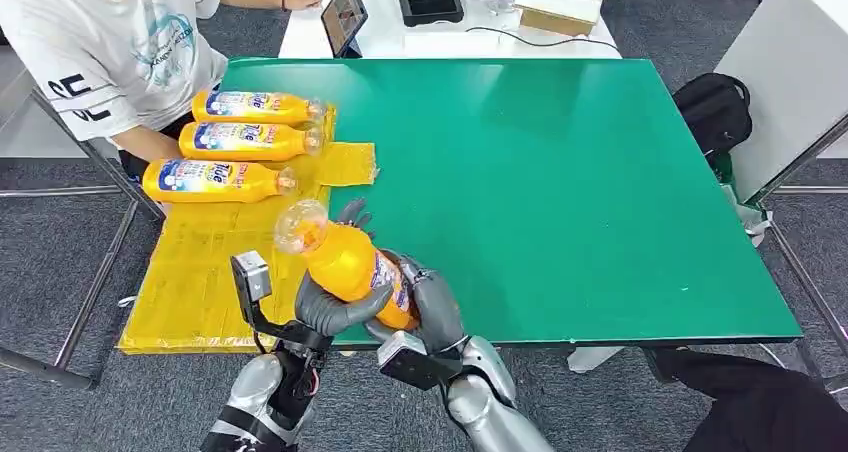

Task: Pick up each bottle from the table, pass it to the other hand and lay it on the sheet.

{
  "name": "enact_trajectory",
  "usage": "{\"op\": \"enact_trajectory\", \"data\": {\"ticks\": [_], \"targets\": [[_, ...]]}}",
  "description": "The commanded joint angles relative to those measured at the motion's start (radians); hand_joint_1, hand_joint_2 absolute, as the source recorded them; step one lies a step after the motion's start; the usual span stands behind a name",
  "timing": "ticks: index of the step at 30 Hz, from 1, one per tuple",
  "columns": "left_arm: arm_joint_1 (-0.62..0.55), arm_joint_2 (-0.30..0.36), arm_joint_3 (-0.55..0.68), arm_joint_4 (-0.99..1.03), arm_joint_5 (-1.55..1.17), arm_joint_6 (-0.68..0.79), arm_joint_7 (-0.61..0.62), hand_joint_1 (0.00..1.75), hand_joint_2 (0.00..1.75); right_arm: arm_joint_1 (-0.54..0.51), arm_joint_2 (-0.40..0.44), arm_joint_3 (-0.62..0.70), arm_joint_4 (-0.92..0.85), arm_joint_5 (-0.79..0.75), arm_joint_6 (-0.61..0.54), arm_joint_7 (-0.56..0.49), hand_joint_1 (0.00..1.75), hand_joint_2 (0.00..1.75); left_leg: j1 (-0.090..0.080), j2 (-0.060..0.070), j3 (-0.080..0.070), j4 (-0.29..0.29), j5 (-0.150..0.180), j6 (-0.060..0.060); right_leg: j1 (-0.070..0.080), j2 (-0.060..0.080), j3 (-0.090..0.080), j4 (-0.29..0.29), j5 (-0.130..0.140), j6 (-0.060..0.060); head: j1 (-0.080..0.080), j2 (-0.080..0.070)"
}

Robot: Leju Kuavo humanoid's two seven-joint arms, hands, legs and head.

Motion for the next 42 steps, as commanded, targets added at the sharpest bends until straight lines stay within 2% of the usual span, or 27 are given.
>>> {"op": "enact_trajectory", "data": {"ticks": [1, 6, 7, 8, 14, 18, 19, 21, 25, 26, 27, 31, 32, 33, 34, 42], "targets": [[-0.039, 0.004, -0.021, 0.058, -0.005, 0.001, -0.002, 0.00, 1.75, -0.033, 0.012, 0.099, 0.163, -0.002, 0.049, 0.002, 1.75, 1.75, 0.001, 0.000, 0.008, -0.001, -0.003, 0.002, 0.002, -0.001, 0.009, -0.002, -0.002, -0.003, 0.000, 0.000], [-0.040, 0.003, -0.020, 0.059, -0.007, 0.003, -0.004, 0.00, 1.75, -0.033, 0.013, 0.100, 0.166, -0.006, 0.055, 0.002, 1.75, 1.75, 0.001, 0.001, 0.005, -0.001, -0.002, 0.001, 0.001, 0.000, 0.005, -0.001, -0.001, -0.002, 0.000, 0.000], [-0.039, -0.001, -0.011, 0.054, -0.002, 0.002, -0.014, 1.24, 1.75, -0.038, 0.013, 0.106, 0.176, -0.009, 0.063, 0.008, 1.75, 1.75, 0.000, 0.001, 0.005, -0.001, -0.002, 0.001, 0.001, 0.000, 0.005, -0.001, -0.001, -0.002, 0.000, 0.000], [-0.036, -0.001, -0.008, 0.045, 0.005, -0.004, -0.018, 1.75, 1.75, -0.039, 0.012, 0.107, 0.180, -0.011, 0.067, 0.010, 1.75, 1.75, 0.000, -0.001, 0.006, -0.001, -0.002, 0.001, 0.001, -0.002, 0.006, -0.001, -0.002, -0.003, 0.000, 0.000], [-0.033, 0.000, -0.008, 0.037, 0.009, -0.013, -0.020, 1.75, 1.75, -0.041, 0.012, 0.105, 0.184, -0.016, 0.068, 0.013, 1.75, 1.75, 0.000, -0.001, 0.002, -0.001, 0.000, 0.001, 0.001, -0.001, 0.002, -0.001, -0.001, -0.001, 0.000, 0.000], [-0.036, 0.001, -0.011, 0.038, 0.007, -0.016, -0.020, 1.75, 1.75, -0.043, 0.011, 0.103, 0.183, -0.016, 0.063, 0.014, 1.75, 1.75, 0.001, -0.001, 0.007, 0.000, -0.003, 0.002, 0.002, -0.003, 0.007, -0.001, -0.003, -0.003, 0.000, 0.000], [-0.037, 0.001, -0.012, 0.037, 0.007, -0.017, -0.021, 1.75, 1.75, -0.045, 0.010, 0.101, 0.183, -0.017, 0.062, 0.015, 1.75, 1.75, 0.001, -0.001, 0.003, 0.000, -0.001, 0.001, 0.001, -0.002, 0.003, -0.001, -0.001, -0.002, 0.000, 0.000], [-0.038, 0.003, -0.014, 0.036, 0.005, -0.019, -0.021, 1.75, 1.75, -0.048, 0.009, 0.097, 0.180, -0.017, 0.056, 0.015, 1.75, 1.75, 0.000, -0.001, 0.006, 0.000, -0.002, 0.001, 0.001, -0.002, 0.006, -0.001, -0.002, -0.003, 0.000, 0.000], [-0.043, 0.006, -0.017, 0.033, -0.009, -0.011, -0.024, 1.75, 1.75, -0.054, 0.009, 0.090, 0.173, -0.019, 0.051, 0.018, 1.73, 1.75, 0.000, -0.001, 0.002, 0.000, -0.001, 0.001, 0.001, -0.002, 0.003, -0.001, -0.001, -0.002, 0.001, 0.000], [-0.045, 0.008, -0.019, 0.030, -0.038, 0.017, -0.036, 1.75, 1.75, -0.052, 0.008, 0.086, 0.163, -0.017, 0.044, 0.021, 1.57, 1.75, 0.000, -0.001, 0.004, 0.000, -0.002, 0.001, 0.001, -0.002, 0.005, -0.001, -0.002, -0.003, 0.000, 0.000], [-0.045, 0.008, -0.017, 0.027, -0.055, 0.035, -0.043, 1.75, 1.75, -0.054, 0.010, 0.082, 0.162, -0.017, 0.037, 0.022, 1.33, 1.75, 0.000, -0.001, 0.003, 0.000, -0.001, 0.001, 0.001, -0.002, 0.003, 0.000, -0.001, -0.002, 0.000, 0.000], [-0.047, 0.008, -0.017, 0.026, -0.054, 0.034, -0.043, 1.75, 1.75, -0.056, 0.011, 0.082, 0.160, -0.017, 0.038, 0.022, 1.33, 1.75, 0.000, -0.001, 0.003, 0.000, -0.001, 0.001, 0.001, -0.002, 0.004, 0.000, -0.002, -0.002, 0.000, 0.000], [-0.049, 0.009, -0.013, 0.024, -0.073, 0.057, -0.050, 1.75, 1.75, -0.052, 0.009, 0.081, 0.152, -0.012, 0.027, 0.032, 0.00, 1.75, 0.000, -0.001, 0.002, 0.000, -0.001, 0.001, 0.001, -0.002, 0.002, 0.000, -0.001, -0.002, 0.000, 0.000], [-0.050, 0.008, -0.006, 0.023, -0.093, 0.082, -0.059, 1.75, 1.75, -0.056, 0.009, 0.084, 0.147, -0.011, 0.031, 0.035, 0.00, 1.75, 0.000, -0.001, 0.005, 0.000, -0.002, 0.001, 0.001, -0.002, 0.005, 0.000, -0.002, -0.003, 0.000, 0.000], [-0.054, 0.012, 0.001, 0.017, -0.127, 0.120, -0.077, 1.75, 1.75, -0.058, 0.008, 0.081, 0.138, -0.016, 0.035, 0.037, 0.00, 0.00, 0.000, -0.001, 0.002, 0.000, -0.001, 0.001, 0.001, -0.002, 0.002, 0.000, -0.001, -0.002, 0.000, 0.000], [-0.141, 0.029, 0.188, -0.003, -0.325, 0.470, -0.205, 1.75, 1.75, -0.030, -0.001, -0.006, -0.117, -0.177, 0.077, 0.044, 0.00, 0.00, 0.000, 0.001, 0.003, 0.001, -0.001, 0.001, 0.001, -0.001, 0.003, 0.001, -0.001, -0.003, 0.000, 0.000]]}}
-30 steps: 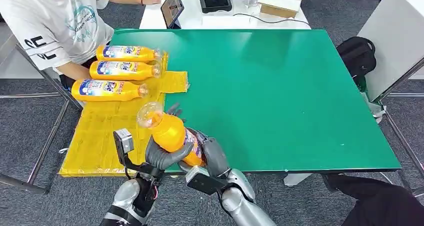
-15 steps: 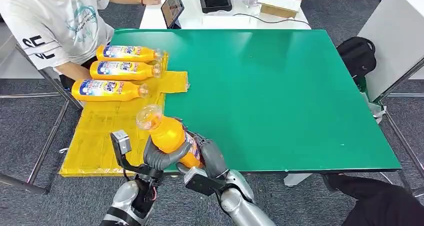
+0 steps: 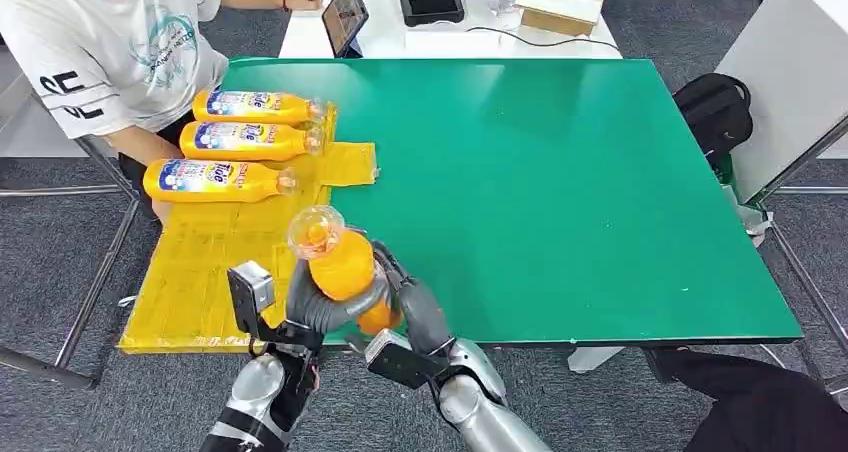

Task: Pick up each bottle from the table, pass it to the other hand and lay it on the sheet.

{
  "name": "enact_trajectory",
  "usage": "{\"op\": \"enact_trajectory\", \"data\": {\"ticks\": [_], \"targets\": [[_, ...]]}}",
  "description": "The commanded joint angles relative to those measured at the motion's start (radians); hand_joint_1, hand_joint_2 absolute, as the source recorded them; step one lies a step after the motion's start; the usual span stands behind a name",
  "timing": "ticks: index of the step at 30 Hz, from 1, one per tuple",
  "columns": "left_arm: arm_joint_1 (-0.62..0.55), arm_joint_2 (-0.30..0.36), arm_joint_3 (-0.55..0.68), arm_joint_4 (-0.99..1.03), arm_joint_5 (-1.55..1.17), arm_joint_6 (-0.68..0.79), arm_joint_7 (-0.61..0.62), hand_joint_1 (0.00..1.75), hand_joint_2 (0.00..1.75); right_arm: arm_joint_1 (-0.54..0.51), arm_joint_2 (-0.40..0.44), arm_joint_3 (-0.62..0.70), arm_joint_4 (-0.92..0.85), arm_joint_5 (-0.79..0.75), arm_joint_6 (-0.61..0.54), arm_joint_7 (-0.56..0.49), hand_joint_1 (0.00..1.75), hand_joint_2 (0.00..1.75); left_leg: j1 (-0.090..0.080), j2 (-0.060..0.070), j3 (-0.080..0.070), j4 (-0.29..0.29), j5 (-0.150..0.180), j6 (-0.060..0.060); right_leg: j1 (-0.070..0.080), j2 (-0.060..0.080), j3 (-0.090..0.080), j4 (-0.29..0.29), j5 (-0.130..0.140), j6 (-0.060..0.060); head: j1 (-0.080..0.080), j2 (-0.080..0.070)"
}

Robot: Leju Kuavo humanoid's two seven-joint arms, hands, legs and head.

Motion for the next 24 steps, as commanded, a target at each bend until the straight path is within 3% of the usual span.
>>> {"op": "enact_trajectory", "data": {"ticks": [1, 3, 6, 7, 8, 10, 13, 14, 15, 17, 19, 24], "targets": [[-0.144, 0.031, 0.172, 0.015, -0.124, 0.239, -0.083, 1.75, 1.75, 0.006, -0.015, -0.048, -0.189, -0.105, 0.021, 0.013, 0.00, 0.00, 0.000, 0.000, 0.001, 0.000, -0.001, 0.001, 0.001, -0.002, 0.002, 0.001, -0.001, -0.003, 0.000, 0.000], [-0.163, 0.036, 0.198, 0.030, -0.183, 0.318, -0.115, 1.75, 1.75, 0.002, -0.014, -0.050, -0.186, -0.120, 0.022, 0.010, 0.00, 0.00, 0.001, 0.001, 0.004, 0.000, -0.001, 0.001, 0.001, 0.000, 0.004, 0.000, -0.002, -0.003, 0.000, 0.000], [-0.181, 0.040, 0.221, 0.056, -0.166, 0.308, -0.103, 1.75, 1.75, 0.001, -0.011, -0.048, -0.177, -0.128, 0.015, 0.003, 0.00, 0.00, 0.000, 0.000, 0.002, 0.000, 0.000, 0.001, 0.001, -0.001, 0.002, 0.000, 0.000, -0.002, 0.000, 0.000], [-0.190, 0.046, 0.226, 0.068, -0.244, 0.405, -0.128, 1.75, 1.75, 0.001, -0.013, -0.044, -0.176, -0.136, 0.011, -0.007, 0.00, 0.00, 0.000, -0.001, 0.004, 0.000, 0.000, 0.001, 0.001, -0.002, 0.004, 0.000, -0.001, -0.002, 0.000, 0.000], [-0.197, 0.053, 0.230, 0.080, -0.253, 0.413, -0.128, 1.75, 1.75, 0.003, -0.014, -0.041, -0.178, -0.140, 0.008, -0.010, 0.00, 0.00, 0.000, 0.000, 0.004, -0.001, 0.000, 0.001, 0.001, -0.001, 0.004, 0.000, -0.001, -0.002, 0.000, 0.000], [-0.223, 0.087, 0.215, 0.150, -0.466, 0.611, -0.124, 1.75, 1.75, 0.012, -0.012, -0.046, -0.203, -0.150, -0.033, -0.043, 0.00, 0.00, 0.000, 0.001, 0.005, -0.001, -0.001, 0.001, 0.001, -0.001, 0.005, -0.001, -0.001, -0.002, 0.000, 0.000], [-0.251, 0.108, 0.219, 0.237, -0.560, 0.692, -0.128, 1.75, 1.75, 0.028, -0.017, -0.046, -0.255, -0.160, -0.067, -0.050, 0.00, 0.00, 0.000, -0.001, 0.005, -0.002, 0.000, 0.001, 0.000, -0.002, 0.005, -0.001, -0.001, -0.003, 0.000, 0.000], [-0.258, 0.080, 0.312, 0.268, -0.741, 0.699, -0.115, 1.75, 1.75, 0.037, -0.017, -0.050, -0.283, -0.166, -0.099, -0.069, 0.00, 0.00, 0.000, -0.001, 0.004, -0.001, 0.000, 0.001, 0.000, -0.002, 0.004, -0.001, -0.001, -0.002, 0.000, 0.000], [-0.258, 0.080, 0.312, 0.268, -0.741, 0.699, -0.115, 1.75, 1.75, 0.037, -0.017, -0.050, -0.283, -0.166, -0.099, -0.069, 0.00, 0.00, 0.000, 0.001, 0.007, -0.002, -0.001, 0.001, 0.001, -0.001, 0.006, -0.001, -0.001, -0.003, -0.001, 0.000], [-0.260, 0.035, 0.482, 0.274, -1.120, 0.699, -0.102, 1.75, 1.75, 0.058, -0.014, -0.067, -0.343, -0.190, -0.165, -0.107, 0.00, 0.00, 0.000, 0.001, 0.004, -0.001, 0.000, 0.001, 0.001, -0.001, 0.004, -0.001, -0.001, -0.002, 0.000, 0.000], [-0.273, 0.040, 0.558, 0.304, -1.328, 0.699, -0.099, 1.75, 1.75, 0.074, -0.017, -0.073, -0.404, -0.217, -0.197, -0.127, 0.00, 0.00, 0.000, 0.002, 0.005, -0.001, -0.001, 0.001, 0.001, 0.001, 0.005, 0.000, -0.001, -0.003, -0.001, 0.000], [-0.338, 0.139, 0.475, 0.513, -1.486, 0.699, 0.057, 1.75, 1.75, 0.076, -0.021, -0.063, -0.470, -0.239, -0.252, -0.153, 0.00, 0.00, 0.000, 0.003, 0.005, -0.001, 0.000, 0.001, 0.001, 0.000, 0.003, 0.000, -0.001, -0.002, 0.000, 0.000]]}}
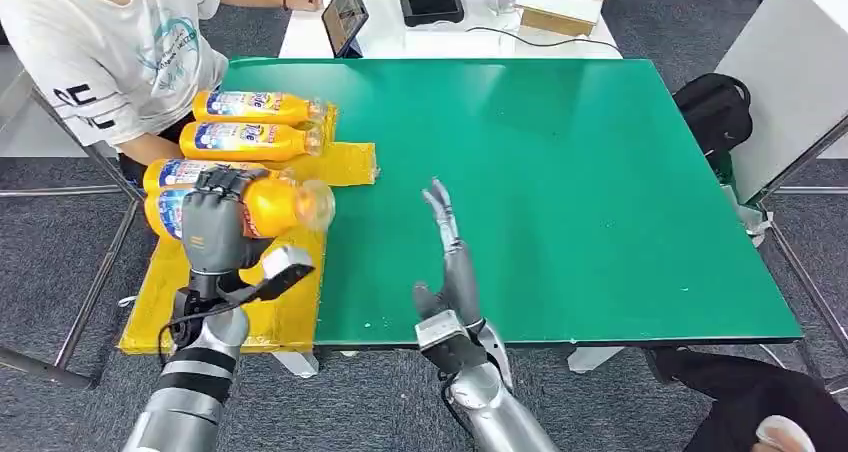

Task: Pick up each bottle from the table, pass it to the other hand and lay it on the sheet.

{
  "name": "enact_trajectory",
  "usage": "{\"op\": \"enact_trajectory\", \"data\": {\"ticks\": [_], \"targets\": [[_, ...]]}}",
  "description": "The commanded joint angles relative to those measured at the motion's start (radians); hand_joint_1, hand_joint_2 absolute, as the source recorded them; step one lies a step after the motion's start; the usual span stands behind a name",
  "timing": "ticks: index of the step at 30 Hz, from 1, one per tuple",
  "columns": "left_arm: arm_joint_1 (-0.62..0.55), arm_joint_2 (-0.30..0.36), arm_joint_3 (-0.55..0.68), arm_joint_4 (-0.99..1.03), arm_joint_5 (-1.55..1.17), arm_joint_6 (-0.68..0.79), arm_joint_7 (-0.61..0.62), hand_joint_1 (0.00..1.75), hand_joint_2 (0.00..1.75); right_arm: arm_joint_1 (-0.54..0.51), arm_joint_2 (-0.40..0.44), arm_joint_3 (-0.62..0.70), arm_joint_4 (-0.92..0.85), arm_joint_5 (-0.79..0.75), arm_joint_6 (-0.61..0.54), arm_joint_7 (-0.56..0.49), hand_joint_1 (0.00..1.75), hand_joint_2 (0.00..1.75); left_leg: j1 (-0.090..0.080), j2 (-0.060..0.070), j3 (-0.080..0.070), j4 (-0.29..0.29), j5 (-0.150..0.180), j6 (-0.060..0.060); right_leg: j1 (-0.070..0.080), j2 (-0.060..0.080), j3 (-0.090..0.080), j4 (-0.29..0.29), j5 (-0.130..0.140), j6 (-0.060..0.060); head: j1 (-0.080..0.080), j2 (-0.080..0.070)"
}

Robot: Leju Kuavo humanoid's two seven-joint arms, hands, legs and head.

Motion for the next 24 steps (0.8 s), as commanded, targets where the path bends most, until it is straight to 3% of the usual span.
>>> {"op": "enact_trajectory", "data": {"ticks": [1, 4, 11, 21, 22, 24], "targets": [[-0.140, 0.101, 0.066, 0.364, -0.257, 0.002, 0.192, 1.75, 1.75, 0.014, -0.020, -0.019, -0.155, -0.025, -0.082, -0.035, 0.00, 0.00, -0.001, 0.000, 0.003, -0.001, 0.000, 0.001, 0.000, -0.001, 0.003, 0.000, -0.001, -0.002, 0.000, 0.000], [-0.211, 0.133, 0.018, 0.549, -0.254, 0.002, 0.269, 1.75, 1.75, 0.012, -0.029, 0.008, -0.186, -0.002, -0.124, -0.049, 0.00, 0.00, 0.000, -0.001, 0.006, -0.001, -0.001, 0.001, 0.001, -0.003, 0.006, 0.000, -0.002, -0.004, 0.000, 0.000], [-0.294, 0.159, -0.016, 0.739, -0.253, -0.016, 0.318, 1.75, 1.75, 0.003, -0.033, 0.034, -0.183, 0.017, -0.136, -0.032, 0.00, 0.00, 0.000, 0.000, 0.004, -0.001, -0.001, 0.001, 0.001, -0.002, 0.004, 0.000, -0.002, -0.002, 0.000, 0.000], [-0.329, 0.185, -0.020, 0.793, -0.238, -0.161, 0.398, 1.75, 1.75, -0.006, -0.027, 0.041, -0.142, 0.009, -0.103, -0.005, 0.00, 0.00, 0.001, 0.001, 0.003, 0.000, -0.001, 0.001, 0.001, 0.000, 0.003, 0.000, -0.001, -0.002, 0.000, 0.000], [-0.334, 0.192, -0.020, 0.799, -0.233, -0.208, 0.409, 1.75, 1.75, -0.006, -0.027, 0.044, -0.137, 0.012, -0.089, 0.007, 0.00, 1.75, 0.001, 0.001, 0.005, 0.000, -0.002, 0.001, 0.002, -0.001, 0.005, 0.000, -0.002, -0.003, 0.000, 0.000], [-0.338, 0.199, -0.020, 0.803, -0.227, -0.244, 0.412, 1.75, 1.75, -0.007, -0.026, 0.045, -0.125, 0.015, -0.080, 0.014, 0.00, 1.75, 0.001, 0.002, 0.006, 0.000, -0.002, 0.001, 0.002, 0.000, 0.006, 0.000, -0.002, -0.003, 0.000, 0.000]]}}
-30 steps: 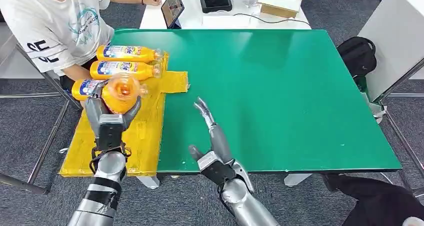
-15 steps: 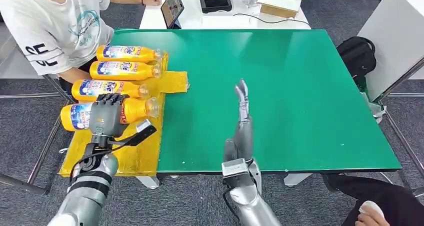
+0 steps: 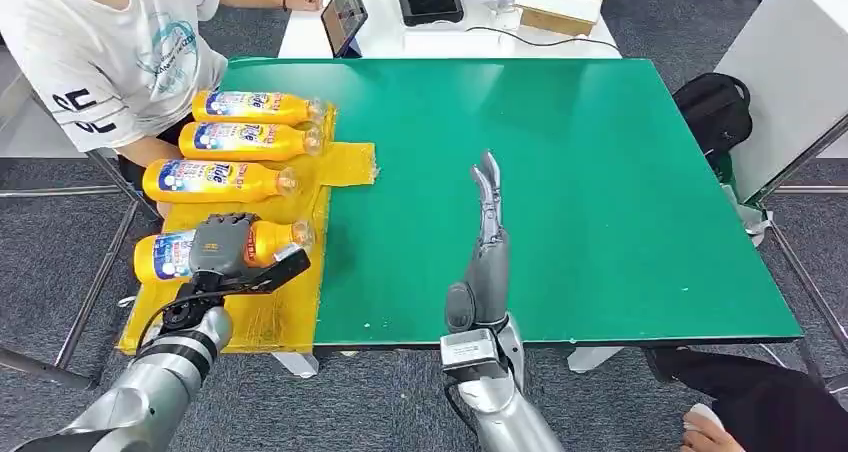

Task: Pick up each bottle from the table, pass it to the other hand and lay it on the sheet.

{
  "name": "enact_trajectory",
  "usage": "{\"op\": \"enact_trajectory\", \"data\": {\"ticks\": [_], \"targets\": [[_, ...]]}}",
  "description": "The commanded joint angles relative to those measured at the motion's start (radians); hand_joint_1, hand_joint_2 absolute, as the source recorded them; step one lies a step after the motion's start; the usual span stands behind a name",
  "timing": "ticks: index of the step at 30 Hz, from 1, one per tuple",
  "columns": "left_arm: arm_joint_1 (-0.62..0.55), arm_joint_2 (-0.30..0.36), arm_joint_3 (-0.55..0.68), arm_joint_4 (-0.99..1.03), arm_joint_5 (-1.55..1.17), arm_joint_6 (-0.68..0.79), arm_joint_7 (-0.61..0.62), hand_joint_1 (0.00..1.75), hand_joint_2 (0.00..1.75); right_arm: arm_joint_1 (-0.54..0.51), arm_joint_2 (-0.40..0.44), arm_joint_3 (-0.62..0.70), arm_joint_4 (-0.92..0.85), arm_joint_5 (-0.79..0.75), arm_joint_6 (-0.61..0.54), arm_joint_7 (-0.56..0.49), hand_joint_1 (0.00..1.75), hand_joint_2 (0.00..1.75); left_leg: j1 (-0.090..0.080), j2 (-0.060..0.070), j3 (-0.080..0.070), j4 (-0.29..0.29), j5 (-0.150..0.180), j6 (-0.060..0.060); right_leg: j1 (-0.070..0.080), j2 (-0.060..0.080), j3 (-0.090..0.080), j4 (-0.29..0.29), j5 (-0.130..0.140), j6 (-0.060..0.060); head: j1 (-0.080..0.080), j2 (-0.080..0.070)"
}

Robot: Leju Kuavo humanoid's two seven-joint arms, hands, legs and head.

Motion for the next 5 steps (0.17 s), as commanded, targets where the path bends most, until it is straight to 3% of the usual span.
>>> {"op": "enact_trajectory", "data": {"ticks": [1, 5], "targets": [[-0.097, 0.049, -0.025, 0.155, 0.024, -0.141, 0.039, 1.75, 1.75, -0.029, -0.024, 0.028, 0.063, -0.001, 0.040, 0.026, 0.00, 1.75, 0.001, 0.001, 0.003, 0.000, -0.001, 0.001, 0.001, 0.000, 0.003, -0.001, -0.001, -0.002, 0.000, 0.000], [-0.104, 0.049, -0.019, 0.161, 0.038, -0.193, 0.046, 1.75, 1.75, -0.031, -0.022, 0.027, 0.076, 0.001, 0.052, 0.032, 0.00, 1.75, 0.001, 0.000, 0.005, -0.001, -0.002, 0.001, 0.001, 0.000, 0.006, -0.001, -0.001, -0.003, 0.000, 0.000]]}}
